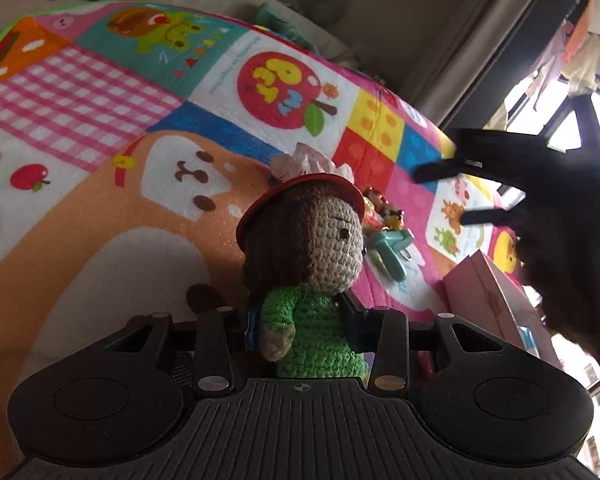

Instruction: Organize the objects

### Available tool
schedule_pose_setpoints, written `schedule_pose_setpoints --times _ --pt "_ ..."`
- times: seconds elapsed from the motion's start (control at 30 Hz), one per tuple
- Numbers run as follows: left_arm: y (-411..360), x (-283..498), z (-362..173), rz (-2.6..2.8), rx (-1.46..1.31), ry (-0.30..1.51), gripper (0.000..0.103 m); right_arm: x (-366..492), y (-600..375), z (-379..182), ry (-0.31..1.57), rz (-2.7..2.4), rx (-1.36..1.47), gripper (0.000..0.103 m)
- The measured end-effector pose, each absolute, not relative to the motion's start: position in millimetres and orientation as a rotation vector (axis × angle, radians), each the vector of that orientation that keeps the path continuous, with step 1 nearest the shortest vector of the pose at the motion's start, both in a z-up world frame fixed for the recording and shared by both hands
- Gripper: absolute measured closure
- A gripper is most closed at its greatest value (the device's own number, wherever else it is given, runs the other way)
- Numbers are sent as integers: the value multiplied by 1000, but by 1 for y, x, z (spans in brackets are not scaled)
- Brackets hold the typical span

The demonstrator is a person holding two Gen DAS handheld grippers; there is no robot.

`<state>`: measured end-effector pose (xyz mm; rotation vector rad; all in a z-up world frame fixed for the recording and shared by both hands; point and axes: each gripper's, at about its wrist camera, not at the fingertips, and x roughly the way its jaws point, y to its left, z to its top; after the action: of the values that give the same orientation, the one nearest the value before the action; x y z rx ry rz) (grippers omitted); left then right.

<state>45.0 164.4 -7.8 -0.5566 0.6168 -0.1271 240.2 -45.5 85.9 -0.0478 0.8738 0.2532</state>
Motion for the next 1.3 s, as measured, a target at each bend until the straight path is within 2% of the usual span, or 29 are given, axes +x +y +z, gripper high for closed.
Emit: schedule_pose_setpoints --times 0.17,0.23,0.27,0.33,0.37,0.57,0.7,0.77,0.83,0.87,0.9,1.13,1.17,1.2,1.23,1.3 --pt "162 44 -6 -135 -527 628 60 317 -39 41 947 66 27 12" --pt "163 45 -6 -139 -527 631 60 331 -40 27 1005 51 61 25" --pt "163 45 -7 -140 -527 632 60 333 -37 22 1031 68 59 34" --pt "163 44 -7 -142 -527 633 60 323 -27 20 1022 110 -25 41" --pt "163 44 -7 -142 -526 633 60 316 -22 20 1028 156 -70 50" --pt "165 45 -7 -145 -535 635 60 238 -26 25 1090 291 -260 59" --pt "164 44 -7 -146 -541 639 60 189 -45 36 1196 329 -332 58" --pt "164 44 -7 -147 -544 640 60 177 -45 50 1178 315 -356 52" --pt "164 43 -7 -147 -544 640 60 175 -37 69 1091 348 -347 38" --pt "164 43 -7 -147 -544 640 60 178 -30 78 1039 359 -333 25" --pt "164 43 -7 -147 -544 640 60 184 -20 83 996 369 -320 17" --pt "165 43 -8 -151 -553 638 60 243 70 55 870 416 -407 17" --pt "165 43 -8 -151 -555 638 60 250 76 47 876 401 -425 23" --pt "166 43 -8 -152 -558 638 60 258 78 40 899 389 -431 46" --pt "166 43 -8 -153 -560 638 60 263 76 34 936 385 -426 61" --pt "167 43 -9 -154 -564 638 60 264 62 31 977 393 -400 81"
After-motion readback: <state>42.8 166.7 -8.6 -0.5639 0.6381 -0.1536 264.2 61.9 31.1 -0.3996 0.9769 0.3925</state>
